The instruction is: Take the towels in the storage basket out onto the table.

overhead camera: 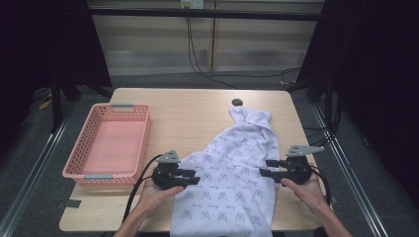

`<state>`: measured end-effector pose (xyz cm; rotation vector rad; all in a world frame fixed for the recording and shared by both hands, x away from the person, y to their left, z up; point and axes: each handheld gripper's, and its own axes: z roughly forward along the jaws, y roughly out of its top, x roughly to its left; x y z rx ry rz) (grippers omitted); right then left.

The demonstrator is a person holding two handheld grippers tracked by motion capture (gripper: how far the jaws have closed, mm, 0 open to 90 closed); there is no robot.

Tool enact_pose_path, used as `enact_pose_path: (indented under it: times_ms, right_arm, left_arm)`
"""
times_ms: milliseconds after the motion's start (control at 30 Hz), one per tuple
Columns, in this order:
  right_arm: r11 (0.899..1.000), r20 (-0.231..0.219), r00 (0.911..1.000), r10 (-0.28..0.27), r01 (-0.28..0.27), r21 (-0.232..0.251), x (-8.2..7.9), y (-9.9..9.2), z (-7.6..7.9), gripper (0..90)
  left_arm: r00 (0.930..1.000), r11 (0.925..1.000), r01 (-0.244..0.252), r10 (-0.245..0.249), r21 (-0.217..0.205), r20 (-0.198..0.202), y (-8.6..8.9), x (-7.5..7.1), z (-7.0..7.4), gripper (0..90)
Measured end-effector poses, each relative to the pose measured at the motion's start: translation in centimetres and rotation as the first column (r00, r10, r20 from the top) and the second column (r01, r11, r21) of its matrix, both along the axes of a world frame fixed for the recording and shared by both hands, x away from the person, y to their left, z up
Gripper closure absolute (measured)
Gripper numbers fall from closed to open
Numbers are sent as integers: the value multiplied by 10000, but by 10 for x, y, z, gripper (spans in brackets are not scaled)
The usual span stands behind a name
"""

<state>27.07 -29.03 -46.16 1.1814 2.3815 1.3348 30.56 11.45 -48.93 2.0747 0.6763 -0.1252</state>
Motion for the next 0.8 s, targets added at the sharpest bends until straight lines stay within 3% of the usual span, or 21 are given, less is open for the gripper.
enact_pose_path:
  times_ms: [67, 100, 133, 167, 200, 300, 333, 400, 500, 567, 633, 667, 733, 767, 800]
  right_arm:
    - [9995, -101, 9999, -82, 78, -310, 9, 3, -8, 455]
    - [9988, -242, 9996, -110, 98, -474, 12, 4, -12, 441]
    - [9972, -368, 9992, -121, 93, -744, 14, 6, -17, 433]
    - [9950, -518, 9986, -132, 79, -996, 15, 8, -21, 453]
    - [9930, -696, 9976, -51, -32, -1180, 13, 10, -26, 519]
    - [9928, -835, 9942, 677, -755, -934, 1, 12, -25, 772]
    - [9935, -898, 9929, 778, -848, -762, -3, 11, -23, 812]
    - [9938, -928, 9908, 986, -1028, -419, -16, 11, -17, 847]
    - [9909, -987, 9865, 1305, -1330, -193, -40, 8, -11, 852]
    - [9872, -1031, 9821, 1577, -1592, -73, -59, 3, -8, 848]
    - [9849, -1151, 9787, 1698, -1727, -151, -72, -1, -6, 799]
    - [9848, -1163, 9786, 1699, -1731, -178, -76, -4, -5, 760]
    - [9864, -975, 9816, 1642, -1644, 57, -80, -9, 0, 657]
    - [9882, -865, 9844, 1532, -1532, 71, -79, -11, 3, 638]
    - [9899, -726, 9872, 1418, -1409, 170, -77, -12, 5, 615]
  left_arm:
    - [9997, 9969, 71, -88, 784, 215, -5, -3, -8, 626]
    - [9998, 9943, 138, -152, 1053, 124, -6, -5, -13, 629]
    - [9993, 9951, 166, -197, 976, 307, -3, -8, -15, 641]
    - [9988, 9944, 481, -487, 940, 38, 1, -11, -15, 714]
    - [9978, 9927, 646, -658, 1014, 80, 3, -15, -15, 796]
    - [9977, 9921, 645, -621, 1079, -256, 12, -29, -14, 885]
    - [9969, 9896, 766, -737, 1218, -281, 14, -35, -12, 887]
    - [9950, 9862, 946, -891, 1357, -459, 19, -51, -10, 889]
    - [9867, 9788, 1547, -1461, 1340, -719, 25, -79, -6, 888]
    - [9783, 9774, 1943, -1868, 829, -897, 28, -97, -2, 888]
    - [9717, 9754, 2203, -2192, 23, -876, 32, -108, 4, 877]
    - [9749, 9777, 2092, -2102, -208, -741, 34, -110, 8, 858]
    - [9840, 9838, 1583, -1643, -848, -690, 36, -103, 14, 726]
    - [9875, 9857, 1418, -1473, -915, -559, 36, -96, 16, 726]
    - [9942, 9927, 965, -995, -726, -400, 33, -84, 17, 724]
